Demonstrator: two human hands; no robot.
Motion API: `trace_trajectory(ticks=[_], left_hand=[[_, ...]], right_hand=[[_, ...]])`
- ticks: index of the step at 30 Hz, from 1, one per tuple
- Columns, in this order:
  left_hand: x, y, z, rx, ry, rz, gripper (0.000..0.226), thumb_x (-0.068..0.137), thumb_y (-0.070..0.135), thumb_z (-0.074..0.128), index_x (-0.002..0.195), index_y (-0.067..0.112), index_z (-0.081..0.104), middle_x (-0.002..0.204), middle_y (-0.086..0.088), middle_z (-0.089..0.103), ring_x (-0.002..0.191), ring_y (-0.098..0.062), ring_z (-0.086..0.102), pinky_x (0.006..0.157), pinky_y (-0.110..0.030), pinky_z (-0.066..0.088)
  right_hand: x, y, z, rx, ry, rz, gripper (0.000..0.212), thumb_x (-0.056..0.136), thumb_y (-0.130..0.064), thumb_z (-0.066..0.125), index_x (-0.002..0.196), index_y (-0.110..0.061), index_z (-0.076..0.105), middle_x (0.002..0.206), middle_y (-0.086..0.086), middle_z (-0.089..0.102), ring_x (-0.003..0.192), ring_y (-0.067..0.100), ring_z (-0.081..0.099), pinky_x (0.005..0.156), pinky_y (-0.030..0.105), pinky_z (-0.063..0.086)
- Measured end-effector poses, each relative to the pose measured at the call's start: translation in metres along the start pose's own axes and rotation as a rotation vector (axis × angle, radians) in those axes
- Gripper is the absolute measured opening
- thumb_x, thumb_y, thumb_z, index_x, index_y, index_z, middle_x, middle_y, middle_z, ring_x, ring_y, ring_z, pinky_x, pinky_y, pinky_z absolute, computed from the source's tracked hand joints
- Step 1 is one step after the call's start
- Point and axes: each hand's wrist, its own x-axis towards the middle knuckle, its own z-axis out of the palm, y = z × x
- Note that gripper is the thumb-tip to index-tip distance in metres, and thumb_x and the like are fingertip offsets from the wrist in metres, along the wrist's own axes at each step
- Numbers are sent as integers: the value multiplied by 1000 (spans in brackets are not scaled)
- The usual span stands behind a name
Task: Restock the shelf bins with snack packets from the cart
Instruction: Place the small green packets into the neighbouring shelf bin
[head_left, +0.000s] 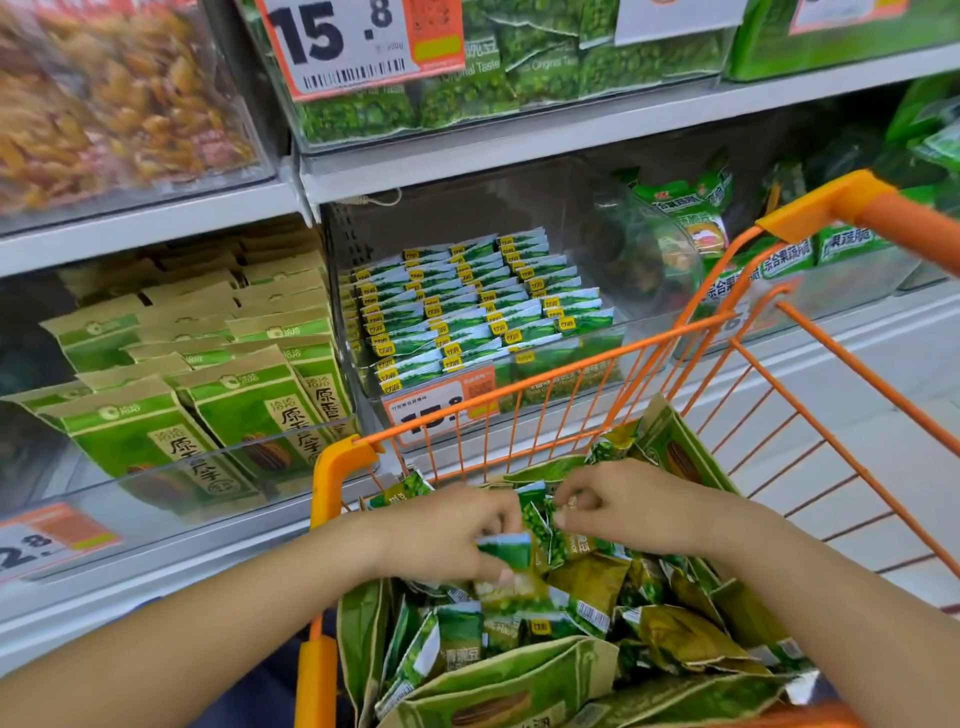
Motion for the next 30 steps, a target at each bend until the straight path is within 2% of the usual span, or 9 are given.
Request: trace_trajectory(ticks=[4, 7, 11, 14, 19, 22, 25, 28, 30], left_hand=[[0, 7, -18, -377, 348, 26, 21, 82, 20, 76, 93, 22, 59, 86, 7, 68, 83, -7, 65, 80, -26, 52], [-2, 20, -28, -356, 465, 49, 16, 80, 21, 78, 89, 22, 64, 84, 9, 68, 79, -3, 65, 77, -21, 51], [-2, 31, -35, -351, 497, 24, 27, 77, 35, 80, 97, 22, 68, 92, 5, 73, 87, -7, 69, 86, -34, 55], [1, 38, -52, -295, 609, 55, 31, 73, 44, 78, 91, 20, 72, 88, -1, 73, 85, -18, 69, 83, -48, 53], [38, 48, -109, -250, 918, 77, 39, 71, 52, 67, 86, 15, 70, 79, -15, 69, 74, -29, 64, 75, -44, 50], [81, 52, -130, -217, 922, 37, 29, 76, 40, 70, 81, 12, 70, 73, -20, 65, 63, -25, 56, 66, -39, 48], [116, 60, -137, -101, 835, -22, 23, 84, 28, 72, 71, 10, 66, 56, -3, 48, 59, -23, 46, 59, -32, 34], [139, 64, -141, 88, 680, -79, 38, 81, 30, 74, 59, 6, 55, 57, -2, 41, 58, -17, 38, 56, -33, 25], [146, 67, -141, 206, 507, -83, 54, 82, 29, 75, 51, 13, 33, 54, -2, 24, 53, -16, 22, 56, -35, 15]], right_hand=[[-2, -13, -5, 600, 78, -67, 56, 70, -58, 68, 114, -22, 64, 101, -13, 64, 97, 4, 61, 76, 24, 53], [-5, -13, -8, 631, 246, -119, 33, 78, -46, 70, 92, -15, 71, 87, -1, 67, 86, 14, 64, 73, 35, 55], [-12, -14, -18, 755, 388, -147, 19, 85, -31, 69, 79, -14, 74, 69, 0, 61, 69, 9, 59, 69, 31, 54], [-15, -19, -21, 857, 527, -114, 24, 88, -37, 65, 83, -15, 74, 74, 8, 64, 65, 13, 61, 69, 33, 53], [-12, -11, -29, 1155, 732, 53, 20, 98, -19, 51, 88, -19, 68, 80, -1, 70, 59, 8, 63, 61, 27, 52], [-13, -7, -33, 1222, 732, 102, 25, 98, -10, 46, 86, -17, 67, 77, 1, 67, 55, 10, 60, 49, 19, 50], [-11, -7, -34, 1247, 736, 121, 24, 98, -8, 46, 87, -15, 66, 75, 1, 65, 56, 11, 58, 45, 17, 46], [-10, -6, -35, 1289, 754, 137, 24, 98, -8, 46, 85, -14, 65, 73, 0, 63, 55, 11, 56, 45, 18, 45], [-10, -6, -35, 1271, 754, 135, 25, 97, -8, 46, 84, -16, 65, 72, -2, 63, 54, 10, 56, 48, 19, 46]])
